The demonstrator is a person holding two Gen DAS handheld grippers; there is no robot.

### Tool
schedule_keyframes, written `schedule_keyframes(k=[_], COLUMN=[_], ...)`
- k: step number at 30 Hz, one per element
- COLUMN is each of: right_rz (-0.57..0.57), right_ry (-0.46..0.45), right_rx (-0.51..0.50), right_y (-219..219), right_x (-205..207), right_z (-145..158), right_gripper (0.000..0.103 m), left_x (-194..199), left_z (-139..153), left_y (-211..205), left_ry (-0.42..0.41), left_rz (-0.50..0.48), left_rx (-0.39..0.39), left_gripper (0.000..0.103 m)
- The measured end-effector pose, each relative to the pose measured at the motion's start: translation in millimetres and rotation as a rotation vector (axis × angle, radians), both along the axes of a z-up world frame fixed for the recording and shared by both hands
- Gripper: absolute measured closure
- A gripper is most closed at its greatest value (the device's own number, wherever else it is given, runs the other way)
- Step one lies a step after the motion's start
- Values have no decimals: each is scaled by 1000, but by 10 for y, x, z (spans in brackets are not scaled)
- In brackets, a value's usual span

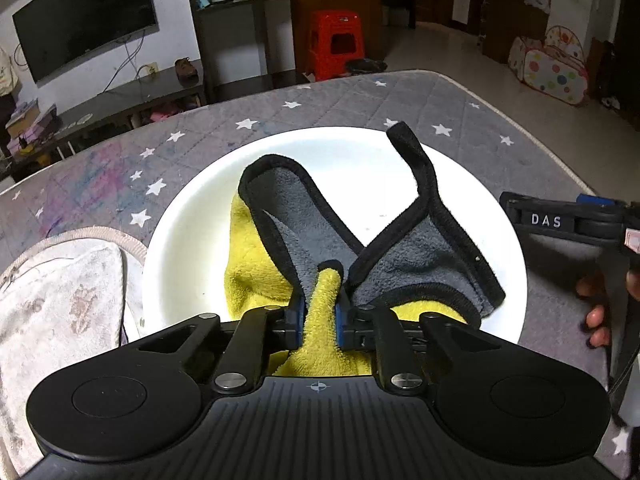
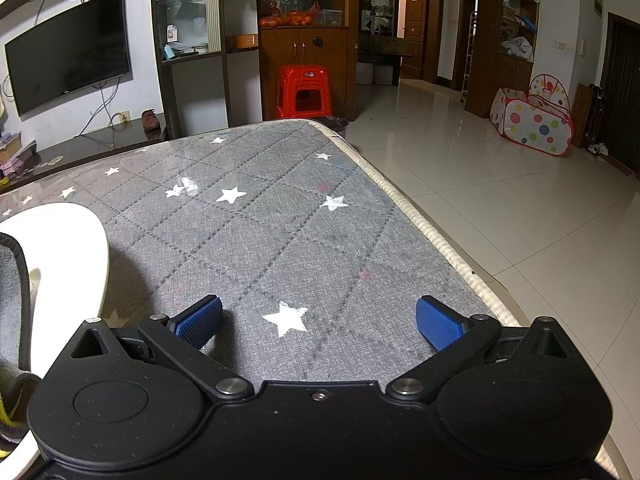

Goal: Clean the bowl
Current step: 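Lift the cloth out of the bowl with the left tool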

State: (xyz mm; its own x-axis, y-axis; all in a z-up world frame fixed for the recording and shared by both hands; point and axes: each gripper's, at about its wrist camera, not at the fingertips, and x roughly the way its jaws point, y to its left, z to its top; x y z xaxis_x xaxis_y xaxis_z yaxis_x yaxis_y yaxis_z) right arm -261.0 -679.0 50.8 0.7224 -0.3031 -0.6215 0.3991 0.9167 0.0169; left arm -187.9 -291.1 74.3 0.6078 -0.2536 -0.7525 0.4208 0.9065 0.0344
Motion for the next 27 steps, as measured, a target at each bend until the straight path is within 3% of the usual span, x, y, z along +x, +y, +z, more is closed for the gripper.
schedule_keyframes(k=[7,11,16,21,27], right_rz=[0,0,0,0,0], right_ry=[0,0,0,0,0], right_rx=[0,0,0,0,0], right_y=[2,3,2,4,1], right_x=[1,1,0,1,0], right_z=[0,0,0,0,0], right_gripper=[0,0,0,0,0], left_x=[8,15,82,160,363], left_z=[239,525,816,989,814], left_y=[155,312,537,710,820], left_ry=[-46,-121,-228,-349,-441], left_rz=[37,73,151,232,319], left_rx=[-66,-90,-64,59,318], left_gripper=[93,93,93,93,93])
